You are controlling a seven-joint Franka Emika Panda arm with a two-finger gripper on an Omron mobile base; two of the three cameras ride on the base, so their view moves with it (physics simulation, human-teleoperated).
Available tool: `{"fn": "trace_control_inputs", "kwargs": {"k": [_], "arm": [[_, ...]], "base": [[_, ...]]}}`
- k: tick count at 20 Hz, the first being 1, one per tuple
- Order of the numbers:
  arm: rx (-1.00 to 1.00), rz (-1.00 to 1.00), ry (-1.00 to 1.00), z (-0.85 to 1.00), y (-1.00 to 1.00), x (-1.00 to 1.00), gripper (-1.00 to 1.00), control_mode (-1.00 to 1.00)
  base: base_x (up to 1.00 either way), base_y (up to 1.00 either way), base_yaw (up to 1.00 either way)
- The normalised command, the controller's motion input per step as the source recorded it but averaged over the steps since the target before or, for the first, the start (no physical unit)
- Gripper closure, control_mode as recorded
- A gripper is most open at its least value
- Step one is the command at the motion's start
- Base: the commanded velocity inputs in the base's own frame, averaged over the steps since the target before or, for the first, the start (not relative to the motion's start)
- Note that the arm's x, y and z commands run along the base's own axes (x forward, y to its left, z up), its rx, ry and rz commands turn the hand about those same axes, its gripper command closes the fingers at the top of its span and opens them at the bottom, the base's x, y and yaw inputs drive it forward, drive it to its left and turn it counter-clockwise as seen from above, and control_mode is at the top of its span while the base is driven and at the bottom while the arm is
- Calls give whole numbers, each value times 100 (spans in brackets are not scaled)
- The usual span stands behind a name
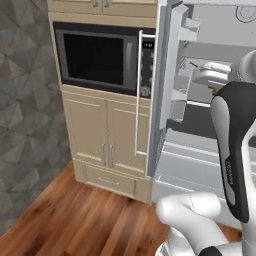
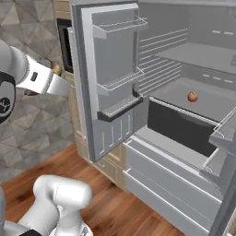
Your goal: Retrieve the banana and peach from the fridge and place them into the bowl on the dining table.
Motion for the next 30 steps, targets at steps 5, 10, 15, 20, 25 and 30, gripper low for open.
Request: {"fn": "trace_control_inputs", "kwargs": {"k": [5,10,15,20,25,30], "arm": [[0,0,0,0,0,0,100,100],[0,0,0,0,0,0,100,100],[0,0,0,0,0,0,100,100],[0,0,0,0,0,0,100,100],[0,0,0,0,0,0,100,100],[0,0,0,0,0,0,100,100]], "base": [[-2,37,50],[-12,37,51],[-11,41,54],[-11,39,55],[-13,38,54],[-7,36,55]]}}
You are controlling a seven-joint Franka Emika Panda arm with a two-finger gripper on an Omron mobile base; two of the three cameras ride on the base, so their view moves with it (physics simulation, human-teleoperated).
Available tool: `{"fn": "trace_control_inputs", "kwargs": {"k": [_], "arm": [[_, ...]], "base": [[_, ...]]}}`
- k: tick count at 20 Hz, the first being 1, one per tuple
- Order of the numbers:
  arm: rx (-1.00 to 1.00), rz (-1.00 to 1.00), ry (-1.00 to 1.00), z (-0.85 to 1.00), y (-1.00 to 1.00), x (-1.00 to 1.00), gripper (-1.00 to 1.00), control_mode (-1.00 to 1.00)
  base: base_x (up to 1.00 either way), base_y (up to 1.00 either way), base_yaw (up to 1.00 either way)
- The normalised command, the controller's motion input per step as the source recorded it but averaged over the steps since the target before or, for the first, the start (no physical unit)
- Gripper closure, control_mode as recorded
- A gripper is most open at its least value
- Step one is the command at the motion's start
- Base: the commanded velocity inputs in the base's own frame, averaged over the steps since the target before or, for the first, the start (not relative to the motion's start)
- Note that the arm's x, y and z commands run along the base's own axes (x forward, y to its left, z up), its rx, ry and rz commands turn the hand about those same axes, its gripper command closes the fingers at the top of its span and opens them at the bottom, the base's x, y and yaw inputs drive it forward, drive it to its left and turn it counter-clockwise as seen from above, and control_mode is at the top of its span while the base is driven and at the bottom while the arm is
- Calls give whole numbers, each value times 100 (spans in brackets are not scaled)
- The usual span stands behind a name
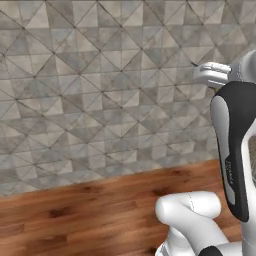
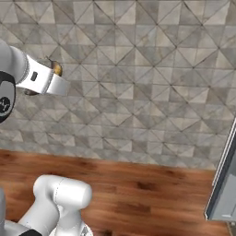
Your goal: Retrieve the banana and peach from the fridge and place them into the bowl on the dining table.
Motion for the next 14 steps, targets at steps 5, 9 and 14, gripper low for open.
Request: {"fn": "trace_control_inputs", "kwargs": {"k": [5,9,14], "arm": [[0,0,0,0,0,0,100,100],[0,0,0,0,0,0,100,100],[0,0,0,0,0,0,100,100]], "base": [[-2,38,54],[0,42,52],[0,41,50]]}}
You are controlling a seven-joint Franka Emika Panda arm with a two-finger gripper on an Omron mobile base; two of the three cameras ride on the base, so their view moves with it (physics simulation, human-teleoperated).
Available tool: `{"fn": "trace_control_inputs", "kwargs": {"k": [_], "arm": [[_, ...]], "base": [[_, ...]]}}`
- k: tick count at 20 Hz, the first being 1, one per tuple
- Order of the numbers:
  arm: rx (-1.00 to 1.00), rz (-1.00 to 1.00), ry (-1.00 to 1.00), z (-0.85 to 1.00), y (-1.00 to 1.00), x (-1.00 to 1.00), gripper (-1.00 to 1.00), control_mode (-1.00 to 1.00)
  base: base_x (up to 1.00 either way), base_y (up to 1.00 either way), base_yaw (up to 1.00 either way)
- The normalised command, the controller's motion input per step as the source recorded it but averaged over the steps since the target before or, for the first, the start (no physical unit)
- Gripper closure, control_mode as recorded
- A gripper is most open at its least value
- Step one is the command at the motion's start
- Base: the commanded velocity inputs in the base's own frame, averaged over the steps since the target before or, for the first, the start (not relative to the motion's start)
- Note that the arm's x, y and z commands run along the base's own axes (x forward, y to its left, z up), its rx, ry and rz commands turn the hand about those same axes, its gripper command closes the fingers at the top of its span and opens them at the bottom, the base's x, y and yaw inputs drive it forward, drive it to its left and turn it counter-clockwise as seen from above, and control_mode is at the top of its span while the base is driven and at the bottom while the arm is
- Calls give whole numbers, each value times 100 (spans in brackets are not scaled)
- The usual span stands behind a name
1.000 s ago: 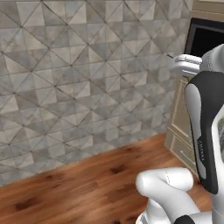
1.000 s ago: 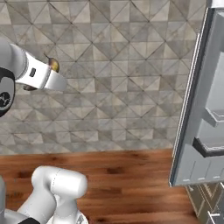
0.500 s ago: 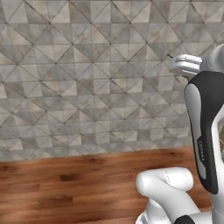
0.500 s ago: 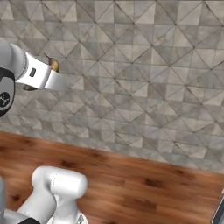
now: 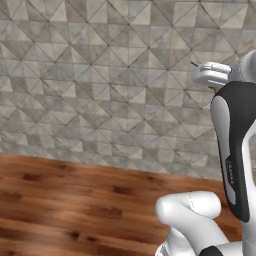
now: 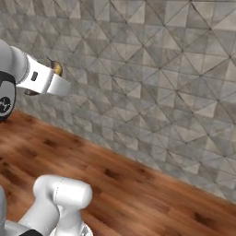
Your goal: Retrieve the banana and peach from the fridge and place them into the bowl on the dining table.
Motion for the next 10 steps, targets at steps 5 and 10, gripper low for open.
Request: {"fn": "trace_control_inputs", "kwargs": {"k": [5,10], "arm": [[0,0,0,0,0,0,100,100],[0,0,0,0,0,0,100,100]], "base": [[2,43,48],[14,47,45]]}}
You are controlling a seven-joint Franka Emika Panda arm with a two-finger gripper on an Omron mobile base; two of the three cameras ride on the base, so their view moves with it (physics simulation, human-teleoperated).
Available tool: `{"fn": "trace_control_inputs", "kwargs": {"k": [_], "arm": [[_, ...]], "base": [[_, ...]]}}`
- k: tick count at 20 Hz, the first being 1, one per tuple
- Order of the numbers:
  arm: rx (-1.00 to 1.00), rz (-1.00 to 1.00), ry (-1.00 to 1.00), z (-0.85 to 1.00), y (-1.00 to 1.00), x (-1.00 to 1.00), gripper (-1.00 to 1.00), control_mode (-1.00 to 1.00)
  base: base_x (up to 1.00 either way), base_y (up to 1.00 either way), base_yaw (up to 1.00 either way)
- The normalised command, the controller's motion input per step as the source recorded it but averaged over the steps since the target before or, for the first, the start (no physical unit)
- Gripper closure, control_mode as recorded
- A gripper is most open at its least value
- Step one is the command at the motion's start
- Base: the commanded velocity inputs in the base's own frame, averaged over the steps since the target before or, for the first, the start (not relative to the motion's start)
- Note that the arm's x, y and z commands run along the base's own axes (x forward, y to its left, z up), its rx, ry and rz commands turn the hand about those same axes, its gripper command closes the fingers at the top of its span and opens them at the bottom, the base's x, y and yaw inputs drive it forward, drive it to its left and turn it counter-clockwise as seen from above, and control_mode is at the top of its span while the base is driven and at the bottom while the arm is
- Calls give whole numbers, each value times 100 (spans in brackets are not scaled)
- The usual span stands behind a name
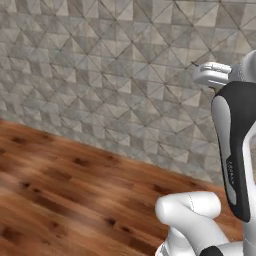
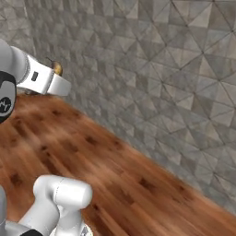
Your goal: Retrieve the banana and peach from the fridge and place them into the bowl on the dining table.
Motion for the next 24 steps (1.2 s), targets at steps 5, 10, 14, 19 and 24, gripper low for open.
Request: {"fn": "trace_control_inputs", "kwargs": {"k": [5,10,14,19,24], "arm": [[0,0,0,0,0,0,100,100],[0,0,0,0,0,0,100,100],[0,0,0,0,0,0,100,100],[0,0,0,0,0,0,100,100],[0,0,0,0,0,0,100,100]], "base": [[3,44,47],[1,45,55],[12,53,65],[14,34,71],[39,6,74]]}}
